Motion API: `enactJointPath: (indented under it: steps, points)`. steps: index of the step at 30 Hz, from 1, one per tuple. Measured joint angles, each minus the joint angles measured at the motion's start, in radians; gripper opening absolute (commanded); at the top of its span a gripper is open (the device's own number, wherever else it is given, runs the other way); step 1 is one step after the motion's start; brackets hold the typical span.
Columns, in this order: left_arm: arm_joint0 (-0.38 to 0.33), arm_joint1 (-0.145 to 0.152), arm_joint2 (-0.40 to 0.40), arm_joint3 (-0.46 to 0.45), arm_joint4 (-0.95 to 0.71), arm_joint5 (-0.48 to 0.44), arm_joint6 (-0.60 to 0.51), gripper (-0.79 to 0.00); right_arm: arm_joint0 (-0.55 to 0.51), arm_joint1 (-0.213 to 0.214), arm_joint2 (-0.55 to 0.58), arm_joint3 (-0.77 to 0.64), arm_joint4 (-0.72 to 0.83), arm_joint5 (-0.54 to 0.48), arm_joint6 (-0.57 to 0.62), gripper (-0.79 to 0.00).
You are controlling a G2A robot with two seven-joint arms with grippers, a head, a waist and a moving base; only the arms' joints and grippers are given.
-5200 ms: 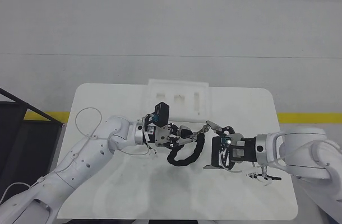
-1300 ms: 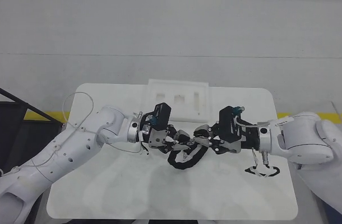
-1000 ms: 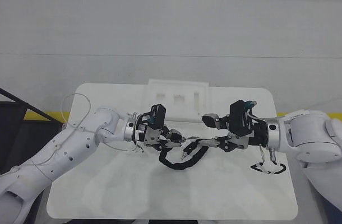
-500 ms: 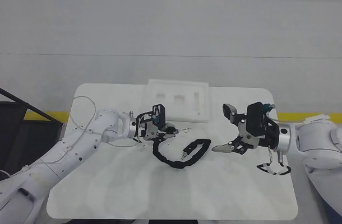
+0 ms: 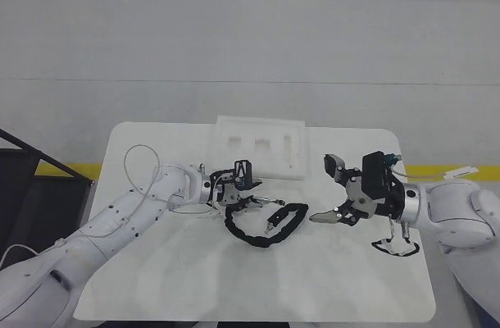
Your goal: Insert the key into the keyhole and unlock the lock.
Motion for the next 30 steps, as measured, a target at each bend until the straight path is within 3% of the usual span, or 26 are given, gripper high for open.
enactJointPath:
  steps: [7, 11, 14, 21, 30]
  points:
    - [-0.012, 0.01, -0.103, -0.021, -0.095, -0.099, 0.13, 0.0, 0.078, -0.028, -0.077, 0.076, 0.013, -0.048, -0.049, 0.0]
    - [-0.027, 0.036, -0.186, -0.036, -0.128, -0.185, 0.134, 0.0, 0.153, -0.052, -0.11, 0.155, -0.052, -0.084, -0.124, 0.0]
    - [-0.031, 0.057, -0.235, -0.059, -0.203, -0.2, 0.123, 0.0, 0.205, -0.07, -0.132, 0.22, -0.133, -0.117, -0.186, 0.0]
    - [-0.092, 0.121, -0.266, -0.129, -0.381, -0.198, -0.058, 0.0, 0.32, -0.113, -0.19, 0.392, -0.276, -0.189, -0.32, 0.0]
    - [-0.194, 0.176, -0.214, -0.18, -0.545, -0.198, -0.286, 0.0, 0.437, -0.138, -0.258, 0.517, -0.315, -0.197, -0.326, 0.0]
